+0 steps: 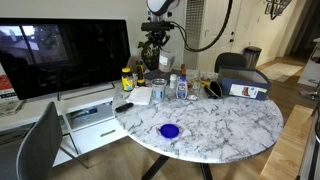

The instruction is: Move the clear cup to the right

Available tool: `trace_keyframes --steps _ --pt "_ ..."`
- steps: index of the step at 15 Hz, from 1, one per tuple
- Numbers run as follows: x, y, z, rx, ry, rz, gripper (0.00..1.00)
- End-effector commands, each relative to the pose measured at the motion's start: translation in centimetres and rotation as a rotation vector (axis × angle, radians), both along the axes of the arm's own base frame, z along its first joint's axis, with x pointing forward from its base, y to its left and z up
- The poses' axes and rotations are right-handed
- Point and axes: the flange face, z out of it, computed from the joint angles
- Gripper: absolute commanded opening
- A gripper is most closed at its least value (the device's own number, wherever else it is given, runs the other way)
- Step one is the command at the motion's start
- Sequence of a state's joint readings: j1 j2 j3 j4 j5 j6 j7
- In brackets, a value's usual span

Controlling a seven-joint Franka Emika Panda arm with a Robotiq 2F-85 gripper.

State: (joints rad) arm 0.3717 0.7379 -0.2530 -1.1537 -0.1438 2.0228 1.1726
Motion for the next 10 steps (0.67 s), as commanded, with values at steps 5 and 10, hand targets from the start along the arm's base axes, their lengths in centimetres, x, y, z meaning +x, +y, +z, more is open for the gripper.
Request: trace_keyframes --steps 5,10 --pt "-10.2 4.3 3.2 0.040 0.110 -0.065 0.01" --pt "-16.2 5.3 1.6 0.115 0.186 -0.119 0.01"
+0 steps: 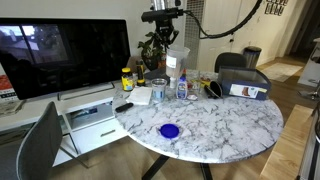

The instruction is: Move the clear cup to the right

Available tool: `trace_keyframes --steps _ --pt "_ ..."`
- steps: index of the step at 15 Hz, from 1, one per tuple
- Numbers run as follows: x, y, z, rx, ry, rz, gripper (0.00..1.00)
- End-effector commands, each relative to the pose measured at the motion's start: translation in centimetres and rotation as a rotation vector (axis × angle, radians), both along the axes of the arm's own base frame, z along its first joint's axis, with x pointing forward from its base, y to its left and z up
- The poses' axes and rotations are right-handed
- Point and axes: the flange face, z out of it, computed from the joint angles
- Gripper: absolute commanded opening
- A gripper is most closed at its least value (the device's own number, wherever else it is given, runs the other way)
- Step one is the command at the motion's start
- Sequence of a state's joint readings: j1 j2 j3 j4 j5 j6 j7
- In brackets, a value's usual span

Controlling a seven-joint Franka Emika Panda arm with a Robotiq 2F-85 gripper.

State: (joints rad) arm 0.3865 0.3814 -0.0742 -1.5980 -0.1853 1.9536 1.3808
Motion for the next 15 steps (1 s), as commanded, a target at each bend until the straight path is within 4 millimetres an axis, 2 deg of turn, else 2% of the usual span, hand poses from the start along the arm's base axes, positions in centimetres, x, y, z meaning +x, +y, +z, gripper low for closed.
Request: trace_keyframes --steps 1,3,6,10,13,15 --pt "-5.7 -0.7 -1.5 0.038 0.060 -0.052 0.01" --pt "-7.5 -1.3 -3.5 0.063 0.071 -0.070 0.01" --pt "-10.1 -3.2 -7.8 0.104 0.096 -0.112 0.01" --pt "-10.1 -6.6 -13.6 0.134 0.081 -0.186 0.01" --pt "-10.0 -8.1 -15.8 0.124 0.109 -0.206 0.01" --pt "-9.8 -8.2 -16.6 0.126 0.134 -0.212 0.01"
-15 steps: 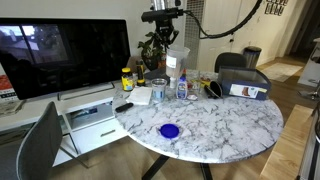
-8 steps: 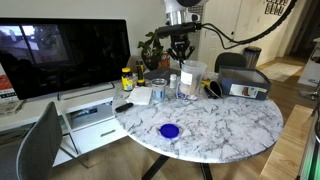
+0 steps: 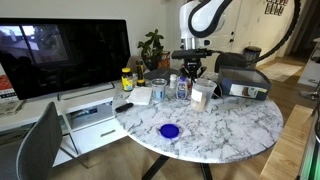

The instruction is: Move the clear cup to the right

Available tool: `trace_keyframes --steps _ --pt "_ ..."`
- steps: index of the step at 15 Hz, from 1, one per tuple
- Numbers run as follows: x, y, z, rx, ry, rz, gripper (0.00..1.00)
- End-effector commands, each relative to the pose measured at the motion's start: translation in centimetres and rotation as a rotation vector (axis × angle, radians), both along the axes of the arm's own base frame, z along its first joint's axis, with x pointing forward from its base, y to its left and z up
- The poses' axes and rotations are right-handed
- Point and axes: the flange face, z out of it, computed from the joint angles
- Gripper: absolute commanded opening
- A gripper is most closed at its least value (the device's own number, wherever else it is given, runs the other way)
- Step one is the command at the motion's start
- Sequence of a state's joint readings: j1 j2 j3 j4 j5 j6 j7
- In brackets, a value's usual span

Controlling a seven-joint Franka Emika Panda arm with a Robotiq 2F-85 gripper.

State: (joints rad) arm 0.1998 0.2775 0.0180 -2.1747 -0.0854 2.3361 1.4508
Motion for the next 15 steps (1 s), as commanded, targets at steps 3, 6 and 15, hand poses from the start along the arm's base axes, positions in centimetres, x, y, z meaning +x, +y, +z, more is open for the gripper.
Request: trace_keyframes --steps 3,6,15 --pt "0.6 0.3 -1.7 0.027 0.034 -0.039 0.01" --pt "1.4 0.4 -2.5 0.019 0.036 -0.063 0.01" --pt "4.1 1.5 -4.6 0.011 0.047 -0.125 0.21"
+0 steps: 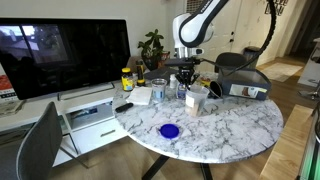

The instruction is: Move the clear cup to the right

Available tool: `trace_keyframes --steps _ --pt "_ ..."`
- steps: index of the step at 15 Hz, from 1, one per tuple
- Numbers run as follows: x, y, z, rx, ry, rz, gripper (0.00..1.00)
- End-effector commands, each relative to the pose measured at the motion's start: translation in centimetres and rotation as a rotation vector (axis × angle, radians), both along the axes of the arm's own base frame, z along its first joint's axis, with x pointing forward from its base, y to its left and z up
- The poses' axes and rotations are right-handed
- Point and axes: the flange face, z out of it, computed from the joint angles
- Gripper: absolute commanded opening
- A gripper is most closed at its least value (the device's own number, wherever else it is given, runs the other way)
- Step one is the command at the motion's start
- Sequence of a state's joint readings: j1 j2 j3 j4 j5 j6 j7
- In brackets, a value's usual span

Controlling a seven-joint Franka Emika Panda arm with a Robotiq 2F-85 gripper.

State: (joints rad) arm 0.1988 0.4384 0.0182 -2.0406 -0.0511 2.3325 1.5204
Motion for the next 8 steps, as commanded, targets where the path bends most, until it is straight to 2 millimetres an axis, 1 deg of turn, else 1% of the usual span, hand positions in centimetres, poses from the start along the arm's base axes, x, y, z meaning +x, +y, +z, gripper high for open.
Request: trace_keyframes --steps 1,2,4,8 --pt "1.1 1.0 -0.4 0.004 0.012 -0.013 0.31" --pt "1.2 1.3 0.0 0.019 0.006 0.010 0.36" --pt "1.2 1.4 1.9 0.040 -0.028 0.104 0.51" --pt "-0.1 -0.2 6.6 0.063 -0.105 0.344 0.82"
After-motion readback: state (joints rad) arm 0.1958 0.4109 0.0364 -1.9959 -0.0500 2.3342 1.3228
